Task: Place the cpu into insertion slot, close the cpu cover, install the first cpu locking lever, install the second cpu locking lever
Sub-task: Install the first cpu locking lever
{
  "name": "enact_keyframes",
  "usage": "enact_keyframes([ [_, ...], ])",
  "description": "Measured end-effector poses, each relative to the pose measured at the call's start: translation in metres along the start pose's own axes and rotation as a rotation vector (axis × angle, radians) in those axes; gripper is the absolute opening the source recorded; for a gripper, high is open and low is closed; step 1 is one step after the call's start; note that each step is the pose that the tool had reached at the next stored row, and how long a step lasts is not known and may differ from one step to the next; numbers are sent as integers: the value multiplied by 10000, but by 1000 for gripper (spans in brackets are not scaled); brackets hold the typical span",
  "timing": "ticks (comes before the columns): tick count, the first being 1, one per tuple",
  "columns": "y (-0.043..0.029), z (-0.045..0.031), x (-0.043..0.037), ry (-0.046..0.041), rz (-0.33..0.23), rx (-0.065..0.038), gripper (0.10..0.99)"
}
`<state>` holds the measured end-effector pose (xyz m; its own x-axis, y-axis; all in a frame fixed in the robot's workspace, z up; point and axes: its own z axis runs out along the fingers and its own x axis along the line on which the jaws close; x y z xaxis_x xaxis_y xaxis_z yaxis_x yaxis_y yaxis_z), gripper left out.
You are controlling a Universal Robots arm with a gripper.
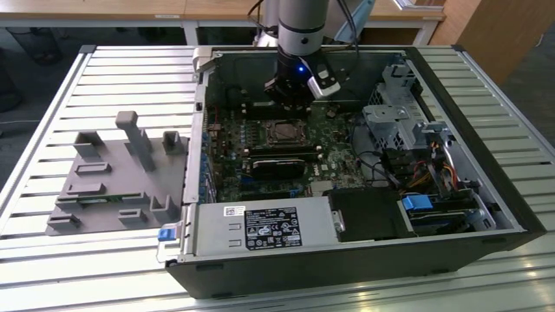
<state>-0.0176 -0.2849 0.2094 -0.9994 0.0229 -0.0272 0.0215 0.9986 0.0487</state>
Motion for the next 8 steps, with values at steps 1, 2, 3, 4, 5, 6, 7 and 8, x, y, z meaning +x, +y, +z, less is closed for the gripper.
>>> enact_keyframes([
  [1,1,-33,-1,0,-1,0,106],
  [2,2,-57,-2,1,-1,1,106],
  [3,3,-69,-2,1,-1,2,106],
  [4,3,-69,-2,1,-1,1,106],
  [5,3,-69,-2,0,0,-1,106],
  [6,1,-69,-2,0,-2,-1,106],
  [7,0,-70,-2,0,-1,-1,106],
  [8,-1,-70,-2,0,1,0,106],
])
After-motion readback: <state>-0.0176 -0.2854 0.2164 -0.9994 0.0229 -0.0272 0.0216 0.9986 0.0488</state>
